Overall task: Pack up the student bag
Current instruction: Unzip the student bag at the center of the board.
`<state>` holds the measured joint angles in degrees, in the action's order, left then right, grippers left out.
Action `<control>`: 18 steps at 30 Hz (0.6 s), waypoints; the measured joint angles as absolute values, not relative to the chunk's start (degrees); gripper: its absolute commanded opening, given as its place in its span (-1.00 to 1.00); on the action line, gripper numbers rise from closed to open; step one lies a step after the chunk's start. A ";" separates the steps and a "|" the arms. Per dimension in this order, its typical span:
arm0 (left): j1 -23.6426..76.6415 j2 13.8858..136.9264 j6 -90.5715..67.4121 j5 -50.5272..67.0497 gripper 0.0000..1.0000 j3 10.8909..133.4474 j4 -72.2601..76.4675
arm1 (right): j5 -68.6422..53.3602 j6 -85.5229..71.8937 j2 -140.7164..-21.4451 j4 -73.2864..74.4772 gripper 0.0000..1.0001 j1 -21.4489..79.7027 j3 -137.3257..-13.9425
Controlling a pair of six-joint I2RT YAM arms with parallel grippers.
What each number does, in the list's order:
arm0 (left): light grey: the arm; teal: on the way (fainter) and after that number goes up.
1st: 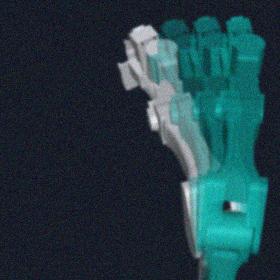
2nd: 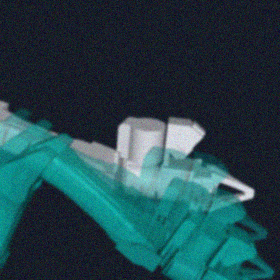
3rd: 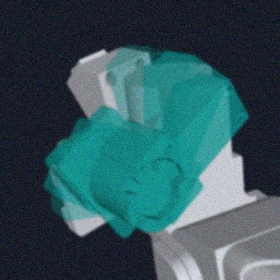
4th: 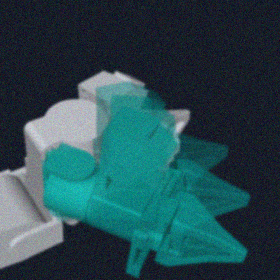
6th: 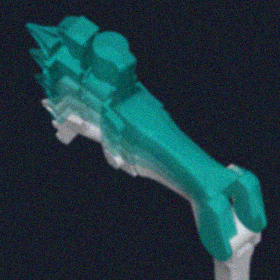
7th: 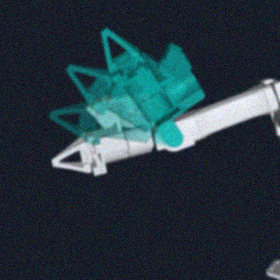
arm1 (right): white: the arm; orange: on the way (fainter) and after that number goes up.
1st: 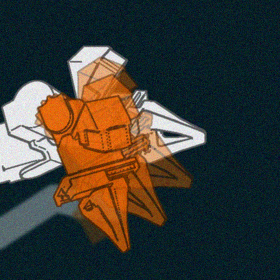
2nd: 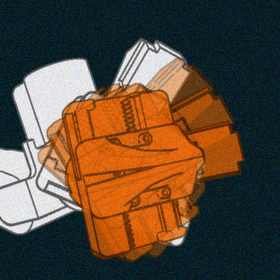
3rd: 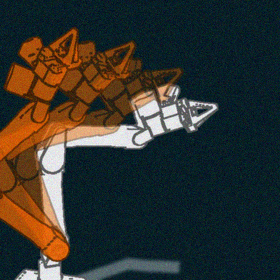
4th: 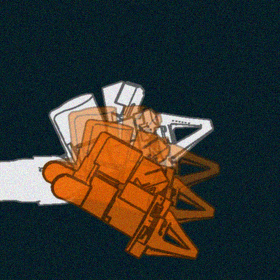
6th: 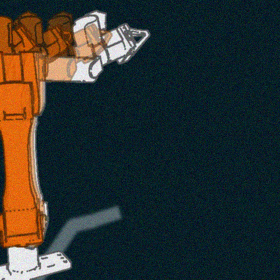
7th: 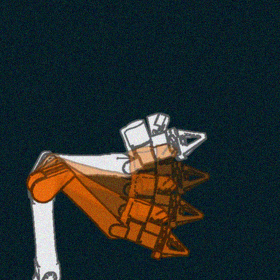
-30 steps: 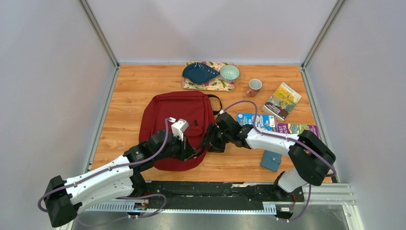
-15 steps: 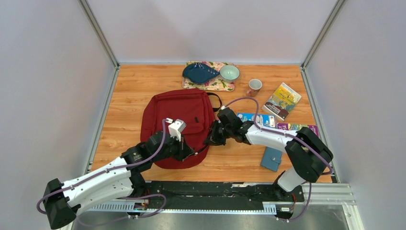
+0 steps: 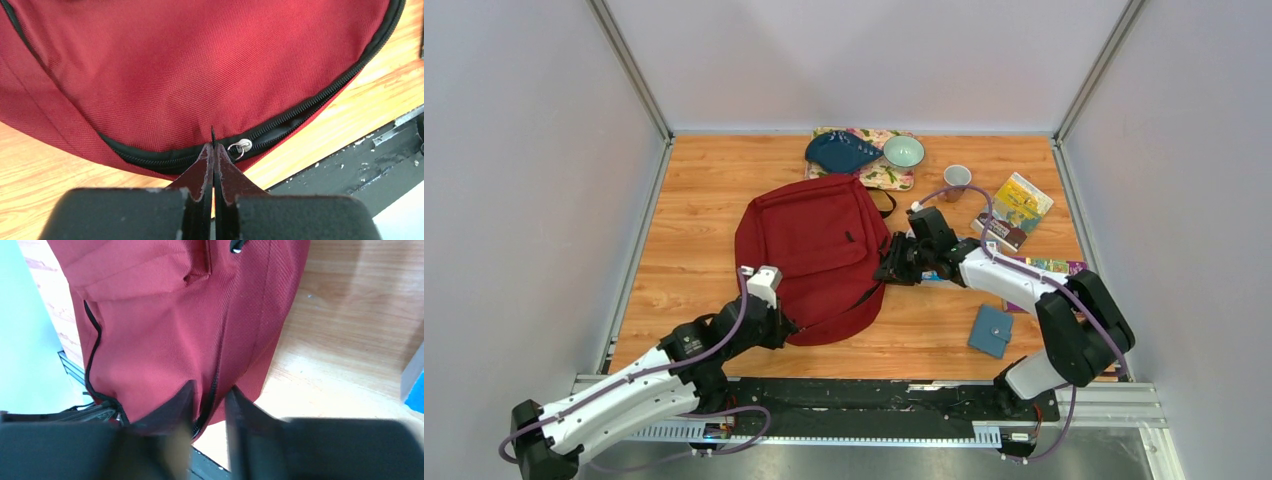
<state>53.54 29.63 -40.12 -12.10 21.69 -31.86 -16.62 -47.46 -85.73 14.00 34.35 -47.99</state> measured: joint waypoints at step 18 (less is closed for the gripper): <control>53.54 38.28 -41.36 -0.86 -1.00 13.69 -10.04 | 8.23 -51.92 -45.12 15.62 0.89 53.30 -34.72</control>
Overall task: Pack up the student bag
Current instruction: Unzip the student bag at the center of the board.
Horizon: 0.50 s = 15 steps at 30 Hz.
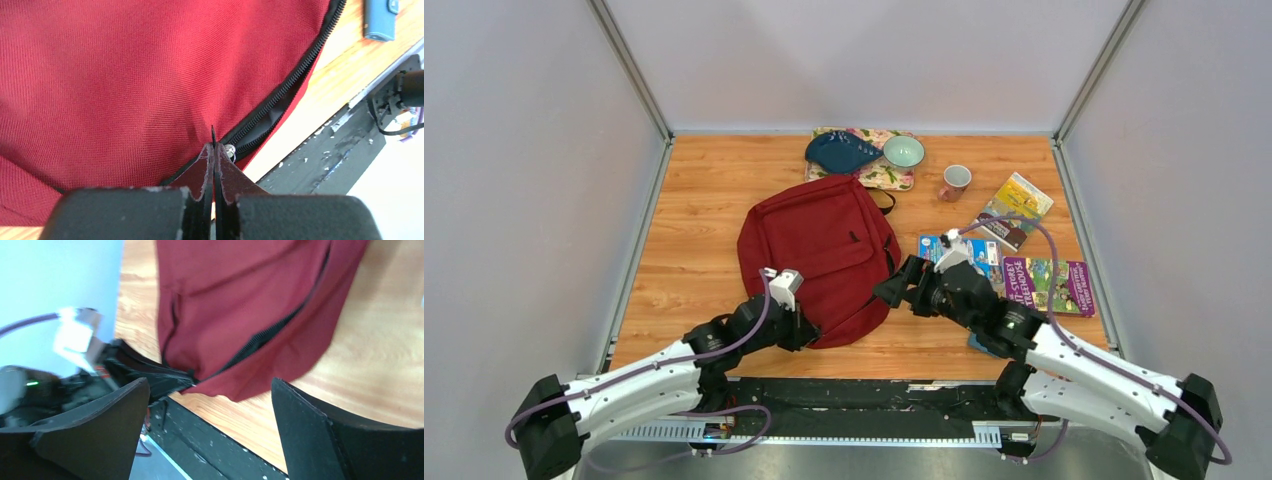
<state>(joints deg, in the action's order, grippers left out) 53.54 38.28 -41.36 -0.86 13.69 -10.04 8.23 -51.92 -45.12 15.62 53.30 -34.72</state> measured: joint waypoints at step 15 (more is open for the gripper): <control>53.98 42.98 -39.83 1.83 -1.00 16.60 0.16 | -3.77 -67.29 -65.43 18.22 0.89 54.11 -41.34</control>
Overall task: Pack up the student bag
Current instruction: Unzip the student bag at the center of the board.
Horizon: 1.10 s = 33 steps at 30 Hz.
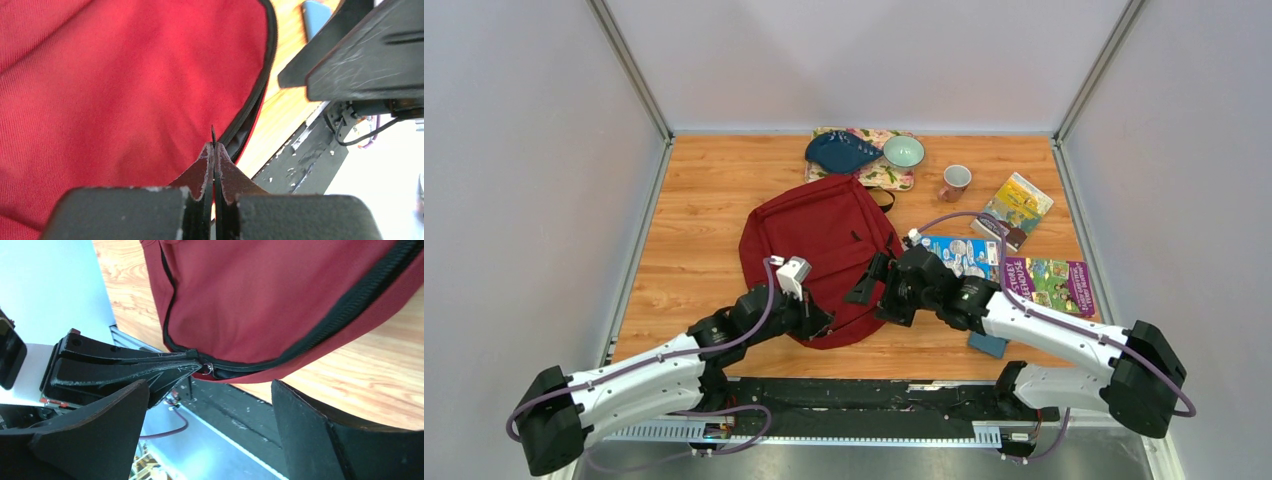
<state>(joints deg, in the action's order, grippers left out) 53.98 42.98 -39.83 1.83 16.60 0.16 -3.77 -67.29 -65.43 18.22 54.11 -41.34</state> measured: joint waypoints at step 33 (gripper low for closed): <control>54.02 39.00 -36.58 1.48 -1.00 19.16 -2.09 | -5.19 -89.65 -74.32 27.40 0.36 54.37 -46.57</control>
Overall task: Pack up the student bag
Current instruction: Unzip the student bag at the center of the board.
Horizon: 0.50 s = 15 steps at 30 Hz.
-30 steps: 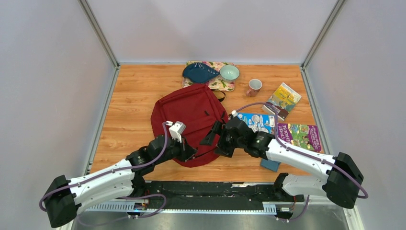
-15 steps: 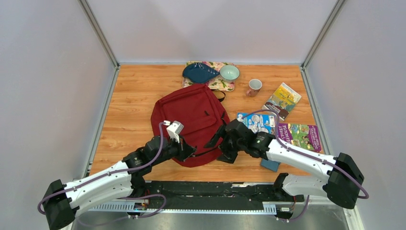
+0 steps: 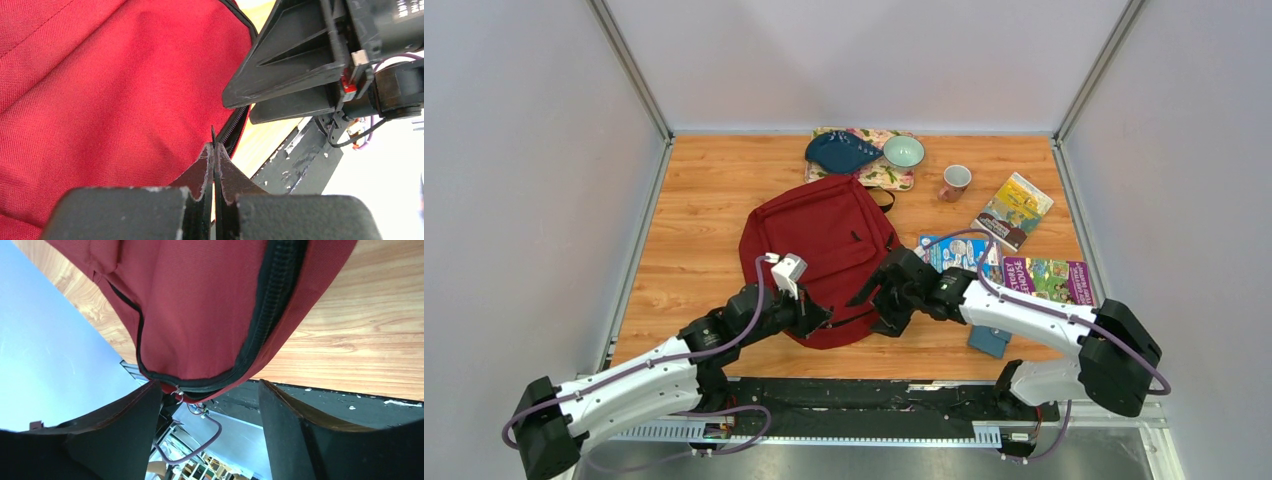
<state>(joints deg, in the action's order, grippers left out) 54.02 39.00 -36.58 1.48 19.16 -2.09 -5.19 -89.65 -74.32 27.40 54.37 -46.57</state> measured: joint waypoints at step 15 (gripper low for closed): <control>54.02 34.52 -29.87 -3.75 -1.00 20.95 -9.80 | -8.36 -83.99 -79.46 24.08 -1.00 49.58 -46.57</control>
<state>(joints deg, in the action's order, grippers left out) 54.02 34.52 -29.87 -3.75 20.95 -9.80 -8.36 -83.99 -79.46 24.08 49.58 -46.57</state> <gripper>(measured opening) 0.007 0.024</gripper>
